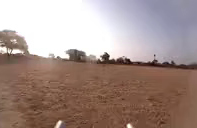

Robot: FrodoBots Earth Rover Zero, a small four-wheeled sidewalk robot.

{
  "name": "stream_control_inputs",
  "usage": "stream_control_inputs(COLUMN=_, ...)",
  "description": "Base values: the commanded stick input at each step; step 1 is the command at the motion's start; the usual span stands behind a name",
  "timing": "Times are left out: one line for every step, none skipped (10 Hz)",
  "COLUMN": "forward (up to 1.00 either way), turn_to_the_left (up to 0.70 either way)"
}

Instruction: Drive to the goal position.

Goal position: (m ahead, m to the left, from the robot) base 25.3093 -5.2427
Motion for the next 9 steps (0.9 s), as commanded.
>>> stream_control_inputs(forward=0.70, turn_to_the_left=0.00)
stream_control_inputs(forward=0.70, turn_to_the_left=0.00)
stream_control_inputs(forward=0.70, turn_to_the_left=0.00)
stream_control_inputs(forward=0.70, turn_to_the_left=0.00)
stream_control_inputs(forward=0.70, turn_to_the_left=0.00)
stream_control_inputs(forward=0.70, turn_to_the_left=0.00)
stream_control_inputs(forward=0.70, turn_to_the_left=0.00)
stream_control_inputs(forward=0.70, turn_to_the_left=0.00)
stream_control_inputs(forward=0.70, turn_to_the_left=0.00)
